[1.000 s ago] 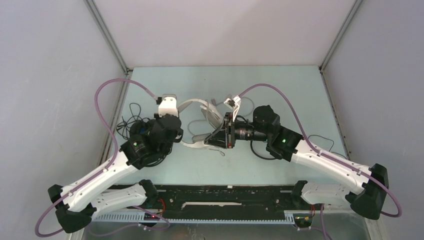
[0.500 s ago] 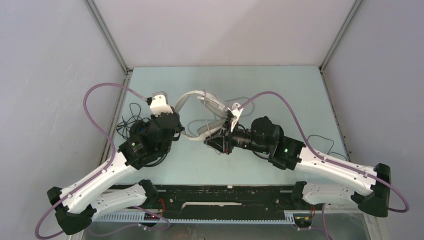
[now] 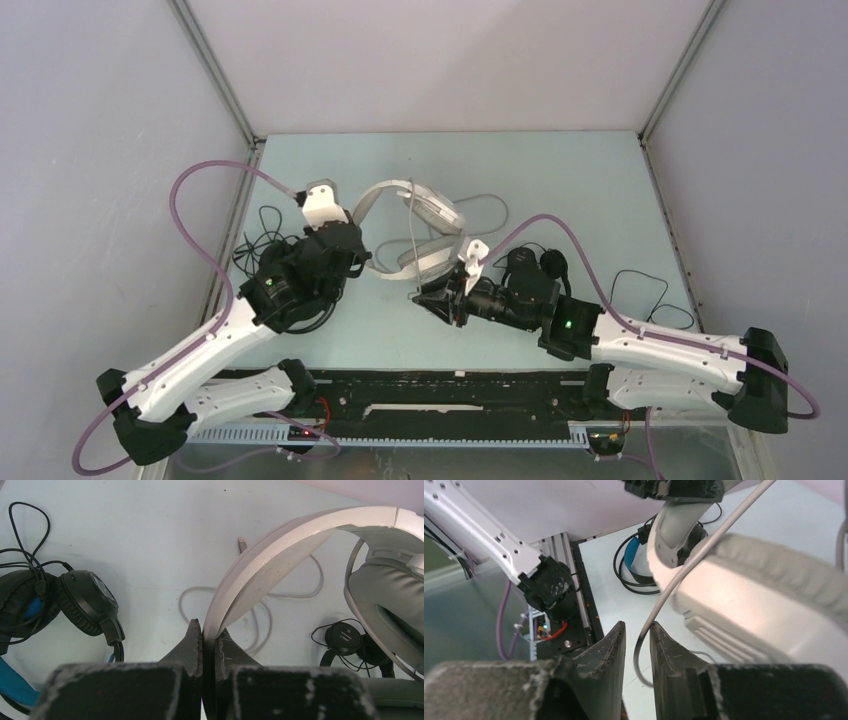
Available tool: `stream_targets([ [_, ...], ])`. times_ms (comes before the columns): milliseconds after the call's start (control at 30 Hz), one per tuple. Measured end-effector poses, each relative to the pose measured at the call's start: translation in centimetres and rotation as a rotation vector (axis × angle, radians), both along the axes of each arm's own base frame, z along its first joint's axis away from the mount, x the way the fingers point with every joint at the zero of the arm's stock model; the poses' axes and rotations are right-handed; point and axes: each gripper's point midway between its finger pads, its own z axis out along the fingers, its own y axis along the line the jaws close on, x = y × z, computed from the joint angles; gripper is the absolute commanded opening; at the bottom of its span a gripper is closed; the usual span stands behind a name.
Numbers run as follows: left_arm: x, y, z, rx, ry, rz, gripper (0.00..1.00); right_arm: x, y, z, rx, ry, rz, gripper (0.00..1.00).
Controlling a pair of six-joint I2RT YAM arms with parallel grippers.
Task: Wrap the headphones
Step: Wrap the headphones cable around the headphones.
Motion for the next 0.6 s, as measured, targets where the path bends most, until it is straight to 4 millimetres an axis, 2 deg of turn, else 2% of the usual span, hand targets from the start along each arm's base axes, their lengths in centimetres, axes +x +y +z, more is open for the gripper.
stream_targets([
  [167,0.2,-0.3,0.0,0.008,0.026,0.008,0.0,-0.5,-0.1,-2.2,0.013,-0.12,0.035,0.32],
  [300,0.0,-0.3,0.3,0.005,0.035,0.005,0.0,-0.5,-0.2,-2.8,0.033,-0.207,0.042,0.36],
  [600,-0.4,-1.4,3.6,-0.088,0.023,-0.043,0.0,-0.1,-0.7,-3.1,0.082,-0.398,0.032,0.55],
])
